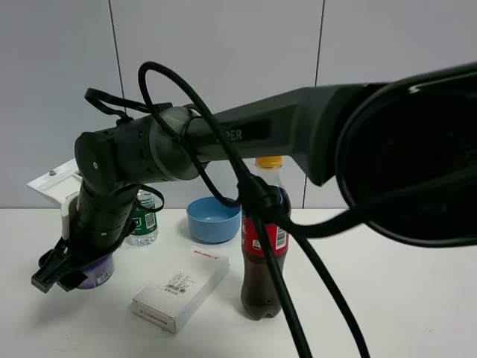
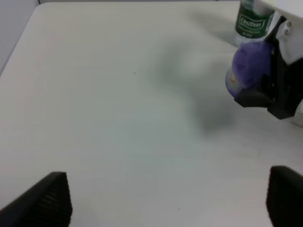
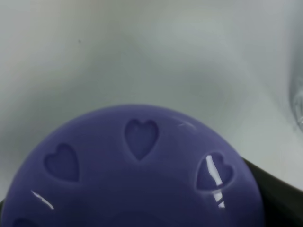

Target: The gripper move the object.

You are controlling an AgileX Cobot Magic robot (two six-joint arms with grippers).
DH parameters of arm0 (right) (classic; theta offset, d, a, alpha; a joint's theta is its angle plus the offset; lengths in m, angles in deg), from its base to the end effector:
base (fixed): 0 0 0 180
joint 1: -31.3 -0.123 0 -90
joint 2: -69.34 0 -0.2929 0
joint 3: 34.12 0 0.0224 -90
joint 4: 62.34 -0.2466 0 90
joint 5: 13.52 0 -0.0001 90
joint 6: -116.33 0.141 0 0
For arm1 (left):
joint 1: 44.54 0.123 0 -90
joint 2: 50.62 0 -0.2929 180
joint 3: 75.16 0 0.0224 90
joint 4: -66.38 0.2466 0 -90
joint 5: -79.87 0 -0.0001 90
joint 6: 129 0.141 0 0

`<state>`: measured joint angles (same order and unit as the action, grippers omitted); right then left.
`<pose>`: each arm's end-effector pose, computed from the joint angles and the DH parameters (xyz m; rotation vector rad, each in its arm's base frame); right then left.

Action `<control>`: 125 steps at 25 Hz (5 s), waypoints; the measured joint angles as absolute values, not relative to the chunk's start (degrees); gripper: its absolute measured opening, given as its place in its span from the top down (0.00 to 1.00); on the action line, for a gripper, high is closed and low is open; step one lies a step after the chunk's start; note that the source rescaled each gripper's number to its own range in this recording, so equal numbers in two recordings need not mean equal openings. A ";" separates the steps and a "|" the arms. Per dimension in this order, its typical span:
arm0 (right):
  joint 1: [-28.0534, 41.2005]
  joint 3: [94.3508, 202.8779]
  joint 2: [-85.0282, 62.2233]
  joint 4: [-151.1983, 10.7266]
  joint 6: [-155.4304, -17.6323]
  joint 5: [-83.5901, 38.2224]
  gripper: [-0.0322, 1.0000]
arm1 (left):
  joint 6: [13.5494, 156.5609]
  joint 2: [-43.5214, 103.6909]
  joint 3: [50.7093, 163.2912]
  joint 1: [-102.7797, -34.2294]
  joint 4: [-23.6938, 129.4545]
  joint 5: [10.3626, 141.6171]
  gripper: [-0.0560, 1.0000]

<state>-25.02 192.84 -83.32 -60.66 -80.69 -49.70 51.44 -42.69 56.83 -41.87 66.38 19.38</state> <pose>0.3296 0.4901 0.1014 -1.5073 1.9875 0.2599 0.0278 0.0013 0.2572 -0.0395 2.0319 0.0342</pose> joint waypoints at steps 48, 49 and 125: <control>-23.89 192.84 -61.81 -65.00 -84.52 -54.33 0.64 | 51.44 -42.69 56.83 -41.87 66.38 19.38 0.00; -23.96 192.84 -59.05 -64.95 -85.59 -54.52 0.64 | 51.44 -42.69 56.83 -41.87 66.38 19.38 0.00; 29.12 97.95 57.28 -57.68 -53.31 -70.01 0.64 | 51.44 -42.69 56.83 -41.87 66.38 19.38 0.00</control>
